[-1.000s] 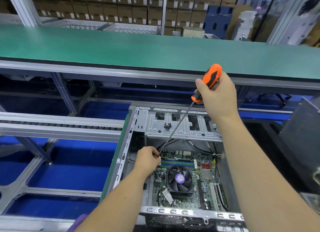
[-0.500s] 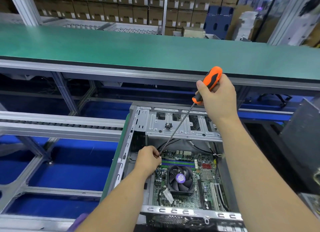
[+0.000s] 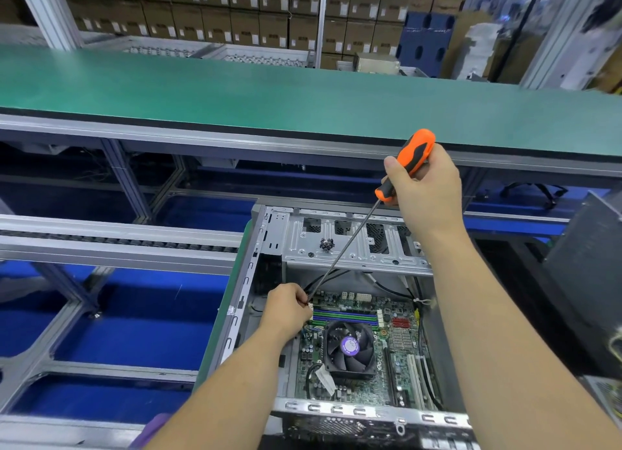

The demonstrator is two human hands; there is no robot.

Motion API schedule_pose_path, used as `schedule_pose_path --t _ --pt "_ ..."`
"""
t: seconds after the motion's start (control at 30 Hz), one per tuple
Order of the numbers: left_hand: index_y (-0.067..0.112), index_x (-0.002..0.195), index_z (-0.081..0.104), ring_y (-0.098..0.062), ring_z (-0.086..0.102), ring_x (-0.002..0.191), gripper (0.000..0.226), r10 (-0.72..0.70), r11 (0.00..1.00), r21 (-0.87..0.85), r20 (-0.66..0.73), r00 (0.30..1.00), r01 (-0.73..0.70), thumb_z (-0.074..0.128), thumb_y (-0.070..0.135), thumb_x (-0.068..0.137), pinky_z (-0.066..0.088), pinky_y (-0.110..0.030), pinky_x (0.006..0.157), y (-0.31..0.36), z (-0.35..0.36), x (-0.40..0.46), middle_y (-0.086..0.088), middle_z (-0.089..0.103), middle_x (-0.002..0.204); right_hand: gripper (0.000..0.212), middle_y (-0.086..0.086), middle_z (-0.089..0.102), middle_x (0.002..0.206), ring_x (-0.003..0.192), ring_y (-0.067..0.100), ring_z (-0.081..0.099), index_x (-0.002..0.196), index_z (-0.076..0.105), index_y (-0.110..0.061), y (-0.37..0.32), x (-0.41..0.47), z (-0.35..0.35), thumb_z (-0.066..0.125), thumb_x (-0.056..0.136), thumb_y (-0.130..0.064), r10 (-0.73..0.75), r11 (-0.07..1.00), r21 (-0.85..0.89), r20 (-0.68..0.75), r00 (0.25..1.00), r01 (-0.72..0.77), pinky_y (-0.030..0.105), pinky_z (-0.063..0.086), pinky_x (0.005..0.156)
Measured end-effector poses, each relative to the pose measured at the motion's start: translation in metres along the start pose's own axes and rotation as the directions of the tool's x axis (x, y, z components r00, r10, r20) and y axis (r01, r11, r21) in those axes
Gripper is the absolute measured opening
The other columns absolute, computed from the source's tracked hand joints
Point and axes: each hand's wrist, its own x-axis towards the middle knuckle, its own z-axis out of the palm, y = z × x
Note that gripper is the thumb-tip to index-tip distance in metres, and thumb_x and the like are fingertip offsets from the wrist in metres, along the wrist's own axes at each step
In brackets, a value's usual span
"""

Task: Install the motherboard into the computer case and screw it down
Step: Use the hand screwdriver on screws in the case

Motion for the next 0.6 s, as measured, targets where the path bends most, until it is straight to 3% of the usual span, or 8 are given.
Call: schedule_pose_path --t 0.17,0.37,0.5,0.6 --pt "0.018 0.077 0.065 -0.007 0.058 0.067 0.014 0.007 1.000 0.003 0.003 1.000 -0.007 0.072 0.006 0.079 0.046 -0.016 0.059 0.000 0.000 -0.001 0.006 0.064 0.074 0.020 0.009 0.064 0.076 0.058 0.002 0.064 0.086 0.052 -0.017 0.002 -0.001 0.002 0.068 0.096 -0.023 -0.021 0.999 -0.044 -0.003 1.000 0.020 0.031 0.062 0.060" --pt "0.016 0.082 0.067 -0.006 0.058 0.068 0.010 0.019 1.000 0.018 0.004 1.000 -0.019 0.072 0.008 0.080 0.045 -0.015 0.059 -0.001 0.000 0.000 0.006 0.064 0.076 0.019 0.012 0.064 0.079 0.063 0.008 0.066 0.087 0.053 -0.017 0.002 0.000 0.001 0.068 0.096 -0.023 -0.006 1.000 -0.031 0.028 1.000 0.007 0.043 0.064 0.067" --pt "0.014 0.082 0.067 -0.010 0.059 0.070 0.009 0.014 0.998 0.059 0.034 0.999 -0.016 0.071 0.006 0.080 0.048 -0.017 0.059 -0.002 0.001 0.001 0.002 0.066 0.081 0.016 0.002 0.064 0.077 0.072 0.019 0.073 0.088 0.055 -0.017 -0.003 -0.001 -0.001 0.070 0.095 -0.017 -0.024 0.999 -0.022 0.219 0.976 0.029 0.048 0.063 0.076" --pt "0.013 0.080 0.066 -0.010 0.058 0.068 0.008 0.010 0.996 0.091 0.052 0.999 -0.015 0.071 0.007 0.079 0.045 -0.016 0.057 -0.004 0.002 0.001 0.000 0.066 0.082 0.023 0.004 0.067 0.080 0.075 0.024 0.075 0.110 0.055 -0.014 -0.008 0.001 -0.003 0.070 0.094 -0.007 -0.093 0.996 0.045 0.369 0.925 0.082 0.047 0.063 0.078"
